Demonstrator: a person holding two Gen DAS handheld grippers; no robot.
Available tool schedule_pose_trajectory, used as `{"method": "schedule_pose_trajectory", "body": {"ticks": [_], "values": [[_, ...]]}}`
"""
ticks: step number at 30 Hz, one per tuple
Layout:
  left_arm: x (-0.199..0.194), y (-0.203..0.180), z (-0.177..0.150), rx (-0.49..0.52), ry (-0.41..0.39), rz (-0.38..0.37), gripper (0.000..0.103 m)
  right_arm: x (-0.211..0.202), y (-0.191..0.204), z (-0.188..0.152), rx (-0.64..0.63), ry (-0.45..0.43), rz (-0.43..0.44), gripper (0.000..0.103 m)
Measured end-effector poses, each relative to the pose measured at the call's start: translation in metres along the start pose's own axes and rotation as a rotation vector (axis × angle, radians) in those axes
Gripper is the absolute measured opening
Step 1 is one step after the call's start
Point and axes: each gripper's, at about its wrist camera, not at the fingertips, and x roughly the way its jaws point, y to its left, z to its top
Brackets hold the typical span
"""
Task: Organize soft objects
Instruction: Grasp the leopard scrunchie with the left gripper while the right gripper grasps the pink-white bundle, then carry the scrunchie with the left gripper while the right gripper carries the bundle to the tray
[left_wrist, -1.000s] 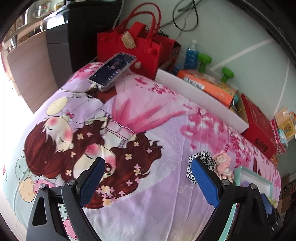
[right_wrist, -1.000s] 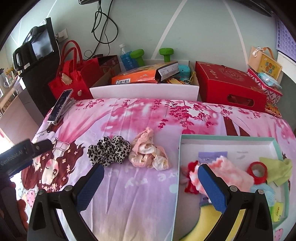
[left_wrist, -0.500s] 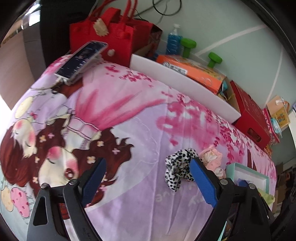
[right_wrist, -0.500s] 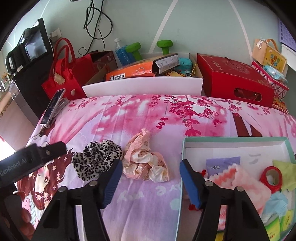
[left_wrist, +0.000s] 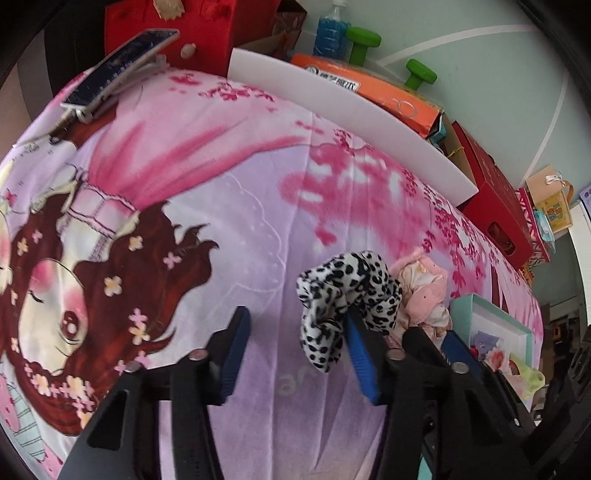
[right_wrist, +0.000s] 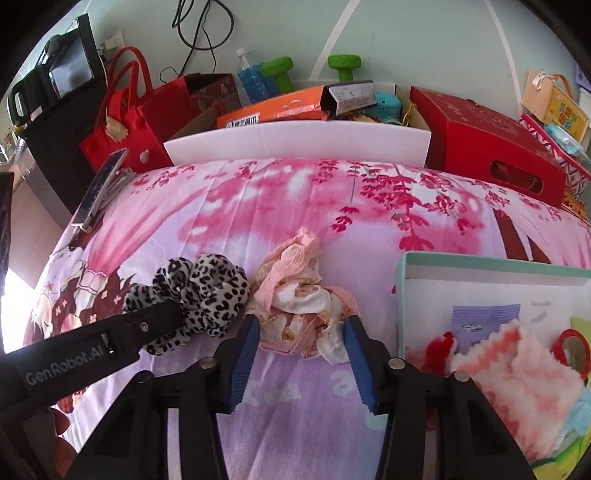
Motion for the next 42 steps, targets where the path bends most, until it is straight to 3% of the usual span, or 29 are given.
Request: {"method": "schedule_pose_trajectory", "body": {"ticks": [4, 7, 12, 18, 26, 42], "values": [[0.004, 0.0, -0.002, -0.006, 0.013, -0.023, 0.023, 0.004, 0.001, -0.002, 0.0, 0.003, -0.005, 0.041], [0.005, 0.0, -0.002, -0.006, 0.016, -0.04, 0.019, 0.007, 0.0, -0.002, 0.0, 0.006, -0.009, 0.034], [0.005, -0.002, -0.002, -0.005, 0.019, -0.043, 0.017, 0.009, -0.002, -0.003, 0.006, 0.013, -0.015, 0.022], [0.001, -0.003, -0.002, -0.008, 0.014, -0.036, 0.016, 0.006, -0.005, -0.004, 0.022, 0.008, -0.008, 0.015], [-0.022, -0.004, 0.003, -0.002, -0.037, -0.016, 0.015, -0.011, -0.012, 0.001, 0.049, -0.021, -0.006, 0.014], [-0.088, -0.016, -0.002, 0.037, -0.17, -0.057, 0.015, -0.101, -0.014, 0.017, 0.046, -0.207, -0.03, 0.014]]}}
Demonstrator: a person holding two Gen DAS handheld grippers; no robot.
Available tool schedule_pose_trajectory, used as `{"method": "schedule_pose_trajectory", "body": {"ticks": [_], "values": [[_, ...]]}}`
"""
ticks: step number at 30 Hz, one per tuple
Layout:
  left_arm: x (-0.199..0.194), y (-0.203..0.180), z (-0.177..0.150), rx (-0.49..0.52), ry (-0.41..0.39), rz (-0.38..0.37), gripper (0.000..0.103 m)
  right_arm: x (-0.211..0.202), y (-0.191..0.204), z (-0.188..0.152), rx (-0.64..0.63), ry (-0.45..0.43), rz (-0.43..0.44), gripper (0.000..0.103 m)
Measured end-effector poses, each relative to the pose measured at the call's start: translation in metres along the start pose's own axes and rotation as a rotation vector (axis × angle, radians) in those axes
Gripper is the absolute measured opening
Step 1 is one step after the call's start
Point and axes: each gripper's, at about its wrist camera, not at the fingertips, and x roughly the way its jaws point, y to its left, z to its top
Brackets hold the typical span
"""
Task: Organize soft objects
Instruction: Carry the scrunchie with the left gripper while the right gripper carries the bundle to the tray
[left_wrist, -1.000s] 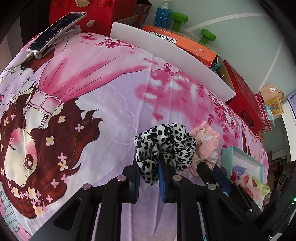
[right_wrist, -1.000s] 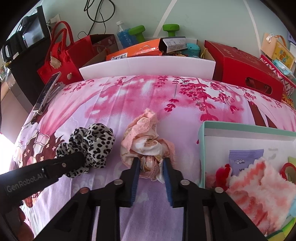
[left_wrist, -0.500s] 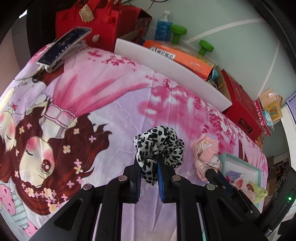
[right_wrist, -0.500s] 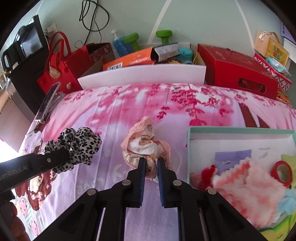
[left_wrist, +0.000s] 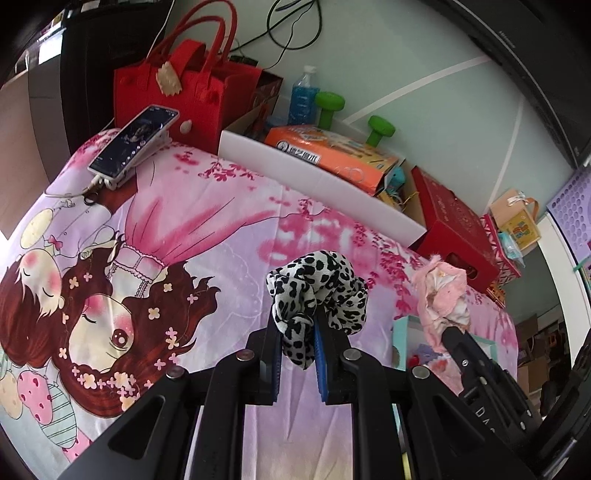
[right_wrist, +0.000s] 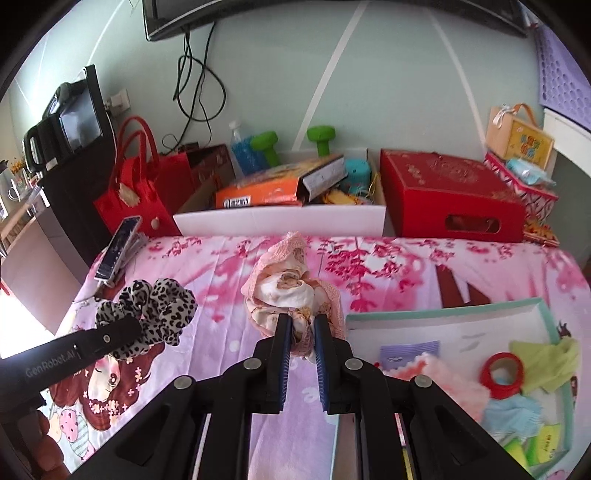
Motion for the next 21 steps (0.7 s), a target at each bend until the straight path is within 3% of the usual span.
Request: {"method": "schedule_pose_trajectory", "body": {"ticks": [21], "values": [[-0.045, -0.018, -0.016, 0.056, -0.064, -0.038, 0.016, -0.046, -0.019, -0.017, 0.04, 0.002, -0.03, 0.014]]}}
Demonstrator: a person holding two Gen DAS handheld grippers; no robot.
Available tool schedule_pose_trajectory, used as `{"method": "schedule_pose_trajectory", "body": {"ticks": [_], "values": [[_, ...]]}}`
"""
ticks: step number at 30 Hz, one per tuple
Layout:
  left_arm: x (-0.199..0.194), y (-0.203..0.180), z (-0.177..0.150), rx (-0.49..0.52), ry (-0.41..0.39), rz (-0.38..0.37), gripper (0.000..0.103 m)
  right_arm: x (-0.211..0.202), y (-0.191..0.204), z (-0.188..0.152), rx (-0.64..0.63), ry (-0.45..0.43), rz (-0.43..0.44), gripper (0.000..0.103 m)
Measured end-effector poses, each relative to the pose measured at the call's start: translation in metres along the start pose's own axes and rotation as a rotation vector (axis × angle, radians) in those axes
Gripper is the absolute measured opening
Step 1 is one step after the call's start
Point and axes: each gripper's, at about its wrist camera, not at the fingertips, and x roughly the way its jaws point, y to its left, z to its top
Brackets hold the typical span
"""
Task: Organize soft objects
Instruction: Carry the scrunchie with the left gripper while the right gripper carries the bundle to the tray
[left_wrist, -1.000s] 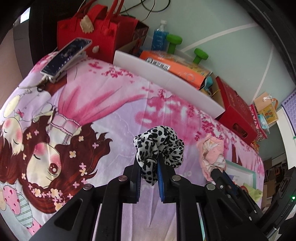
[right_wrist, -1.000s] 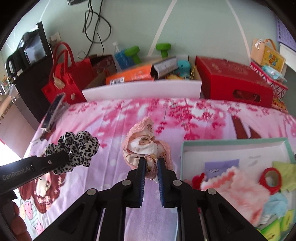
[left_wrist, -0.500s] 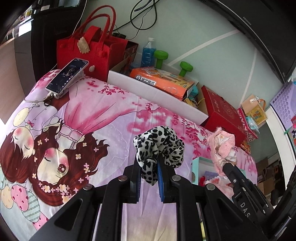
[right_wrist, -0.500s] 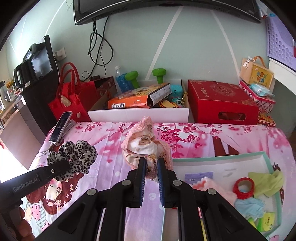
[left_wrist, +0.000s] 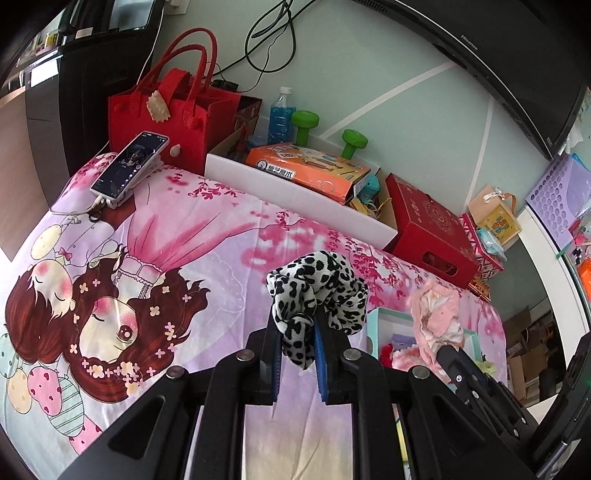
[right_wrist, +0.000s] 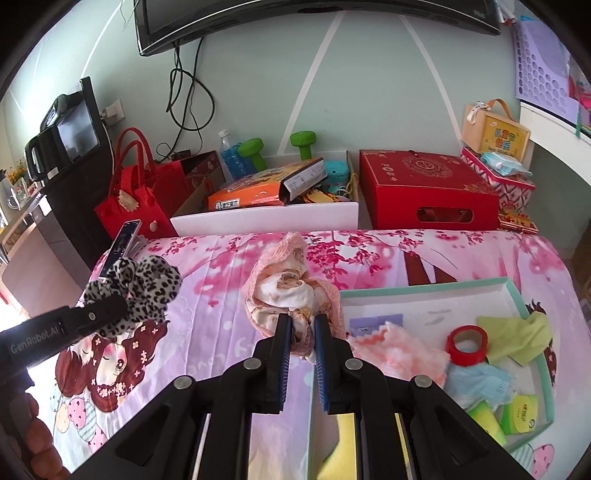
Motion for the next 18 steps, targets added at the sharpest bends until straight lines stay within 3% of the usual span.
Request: {"method": "schedule_pose_trajectory", "body": {"ticks": [18], "values": [[0.001, -0.056, -0.008, 0.132, 0.003, -0.055, 0.016, -0.013, -0.087, -0.008, 0.176, 0.042, -0.124, 0.014]]}}
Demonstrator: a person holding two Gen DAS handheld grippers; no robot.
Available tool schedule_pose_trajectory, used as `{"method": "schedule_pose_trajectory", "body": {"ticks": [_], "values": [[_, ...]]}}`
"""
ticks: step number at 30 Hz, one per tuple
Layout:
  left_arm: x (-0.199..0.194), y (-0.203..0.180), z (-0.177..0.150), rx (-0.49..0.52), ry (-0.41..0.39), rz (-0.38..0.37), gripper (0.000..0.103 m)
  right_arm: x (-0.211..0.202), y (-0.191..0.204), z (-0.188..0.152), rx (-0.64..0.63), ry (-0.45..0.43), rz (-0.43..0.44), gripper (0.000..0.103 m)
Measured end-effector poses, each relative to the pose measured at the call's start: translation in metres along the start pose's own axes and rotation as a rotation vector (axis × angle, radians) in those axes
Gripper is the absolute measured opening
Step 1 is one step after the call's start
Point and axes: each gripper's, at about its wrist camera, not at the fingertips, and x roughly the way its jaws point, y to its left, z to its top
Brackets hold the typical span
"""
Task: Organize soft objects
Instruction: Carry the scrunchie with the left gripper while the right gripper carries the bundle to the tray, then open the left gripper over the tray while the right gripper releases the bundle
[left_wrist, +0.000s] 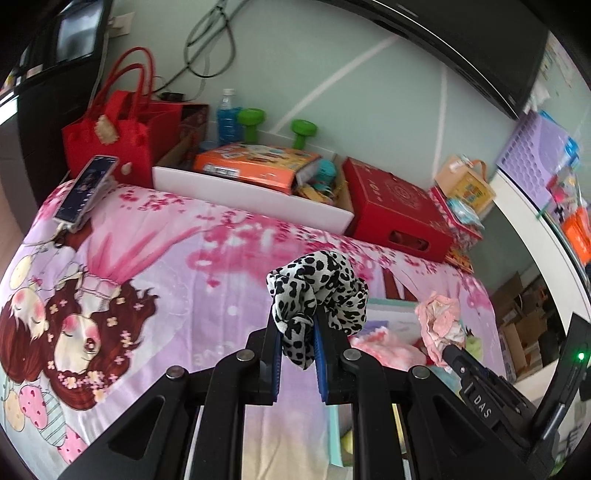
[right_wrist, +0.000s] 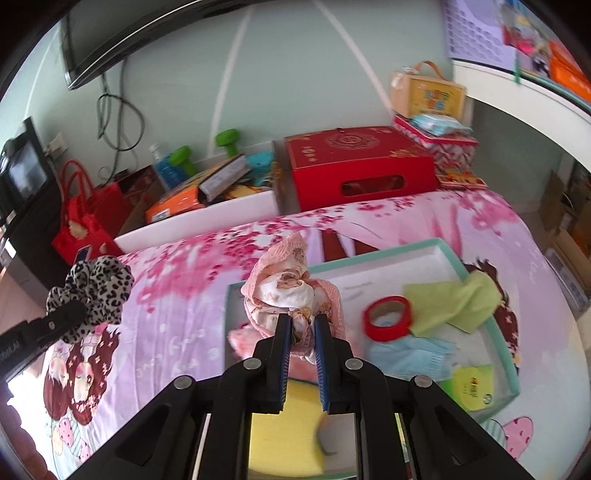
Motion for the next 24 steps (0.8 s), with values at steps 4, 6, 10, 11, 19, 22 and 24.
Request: {"method": "schedule_pose_trajectory", "body": {"ticks": [4, 6, 10, 11, 19, 22, 24], "values": [[0.007, -0.02, -0.005, 0.042, 0.021, -0.03, 0.016, -0.001, -0.022, 0.001, 0.047, 0.001, -0.022, 0.014], [0.01, -0.032, -0.008, 0.068, 0.029, -0.049, 0.016, -0.002, -0.035, 0.001, 0.076, 0.004, -0.041, 0.014], [0.015, -0.057, -0.015, 0.131, 0.044, -0.087, 0.016, -0.007, -0.064, -0.001, 0.146, 0.009, -0.09, 0.014], [0.018, -0.065, -0.018, 0.15, 0.052, -0.099, 0.016, -0.008, -0.069, -0.001, 0.157, 0.008, -0.096, 0.014], [0.039, -0.108, -0.038, 0.237, 0.126, -0.198, 0.016, -0.014, -0.097, -0.001, 0.226, 0.004, -0.128, 0.014], [0.044, -0.119, -0.044, 0.264, 0.137, -0.21, 0.016, -0.015, -0.1, -0.001, 0.229, 0.006, -0.133, 0.014], [0.046, -0.124, -0.046, 0.277, 0.138, -0.214, 0.016, -0.014, -0.1, -0.002, 0.228, 0.011, -0.128, 0.014]]}}
